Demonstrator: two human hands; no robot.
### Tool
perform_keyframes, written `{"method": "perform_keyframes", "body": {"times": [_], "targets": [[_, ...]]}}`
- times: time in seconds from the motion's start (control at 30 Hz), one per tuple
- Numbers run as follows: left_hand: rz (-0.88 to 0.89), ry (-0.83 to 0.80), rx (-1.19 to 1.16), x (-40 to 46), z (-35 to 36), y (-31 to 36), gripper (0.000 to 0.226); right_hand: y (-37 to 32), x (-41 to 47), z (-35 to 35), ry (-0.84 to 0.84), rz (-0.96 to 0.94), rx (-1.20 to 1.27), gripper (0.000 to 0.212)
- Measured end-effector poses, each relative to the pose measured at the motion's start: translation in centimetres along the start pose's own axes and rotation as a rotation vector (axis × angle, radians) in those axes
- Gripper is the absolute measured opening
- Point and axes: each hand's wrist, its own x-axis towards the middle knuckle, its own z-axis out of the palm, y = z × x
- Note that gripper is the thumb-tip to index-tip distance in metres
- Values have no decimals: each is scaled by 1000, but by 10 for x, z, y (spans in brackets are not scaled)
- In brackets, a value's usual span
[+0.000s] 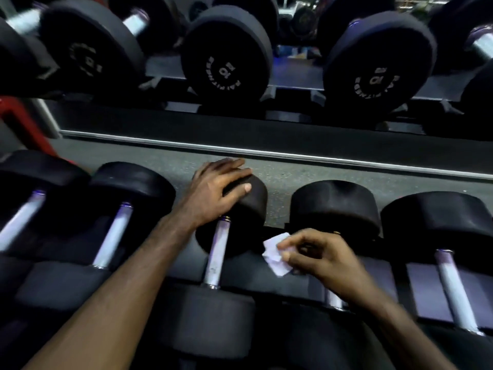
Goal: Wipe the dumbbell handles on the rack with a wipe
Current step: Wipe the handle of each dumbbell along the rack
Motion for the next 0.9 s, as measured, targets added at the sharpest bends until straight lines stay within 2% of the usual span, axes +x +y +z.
{"method": "perform_keyframes", "body": {"times": [0.07,0.17,0.27,0.37,0.57,0.67,0.77,0.9], "targets": [[24,-9,1,-2,1,-5,55,-12,20,39,-110,-30,65,11],[15,5,2,0,0,-8,51,-8,51,82,-128,-14,12,10],[-20,42,6,-2,3,-7,48,10,64,109,-20,58,-95,9],[-44,67,-21,-3,4,-7,45,24,61,124,118,81,-385,10],[-24,130,-16,-3,9,-8,45,27,49,132,243,49,-551,11],[-24,129,-16,-2,9,-8,47,23,59,134,314,63,-530,15],[-18,132,-17,-2,11,-9,47,22,60,134,358,160,-448,15],[-17,154,-13,-3,12,-10,47,29,49,136,286,349,-179,8]]}}
